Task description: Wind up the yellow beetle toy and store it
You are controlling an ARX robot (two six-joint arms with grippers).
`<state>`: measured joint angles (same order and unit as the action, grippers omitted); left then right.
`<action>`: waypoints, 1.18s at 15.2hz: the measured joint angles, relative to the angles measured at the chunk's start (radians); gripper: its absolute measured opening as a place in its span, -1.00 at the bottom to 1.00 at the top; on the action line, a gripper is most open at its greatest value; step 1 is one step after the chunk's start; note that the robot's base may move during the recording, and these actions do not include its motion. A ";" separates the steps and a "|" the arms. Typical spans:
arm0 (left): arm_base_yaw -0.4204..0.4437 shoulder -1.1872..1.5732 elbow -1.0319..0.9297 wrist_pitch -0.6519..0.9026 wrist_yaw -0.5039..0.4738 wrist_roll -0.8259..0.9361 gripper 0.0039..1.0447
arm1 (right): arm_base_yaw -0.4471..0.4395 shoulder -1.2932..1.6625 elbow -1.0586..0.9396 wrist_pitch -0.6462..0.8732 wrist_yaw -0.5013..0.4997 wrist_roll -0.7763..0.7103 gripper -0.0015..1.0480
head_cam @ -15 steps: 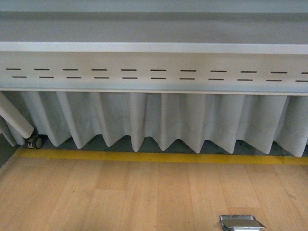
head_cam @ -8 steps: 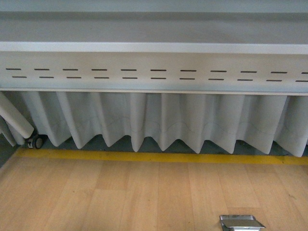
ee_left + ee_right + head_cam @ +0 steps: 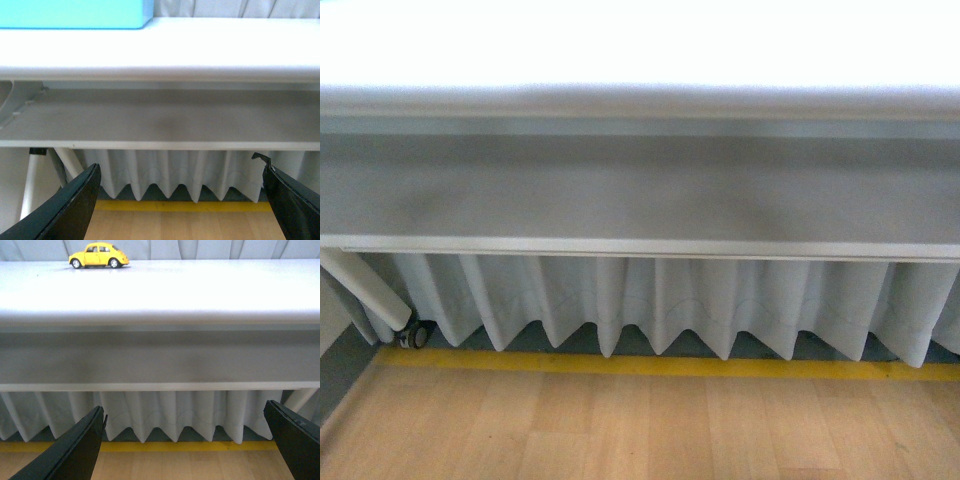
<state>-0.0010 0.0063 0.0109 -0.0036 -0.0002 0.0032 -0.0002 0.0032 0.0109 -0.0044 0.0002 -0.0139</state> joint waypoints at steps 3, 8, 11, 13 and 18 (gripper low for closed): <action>0.000 0.000 0.000 0.000 0.000 0.000 0.88 | 0.000 0.000 0.000 0.000 0.000 0.000 0.87; 0.000 0.000 0.000 0.000 0.001 0.000 0.88 | 0.000 0.000 0.000 -0.001 0.000 0.000 0.87; 0.000 0.000 0.000 0.000 0.001 0.000 0.88 | 0.000 0.000 0.000 0.000 0.000 0.000 0.87; 0.000 0.000 0.000 -0.001 -0.001 -0.001 0.88 | 0.000 0.000 0.000 0.001 0.000 0.000 0.87; 0.000 0.000 0.000 0.003 0.000 -0.003 0.88 | 0.000 0.000 0.000 0.004 0.000 0.003 0.87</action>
<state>-0.0010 0.0063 0.0109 -0.0010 -0.0006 0.0002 -0.0002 0.0036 0.0109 -0.0006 0.0002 -0.0109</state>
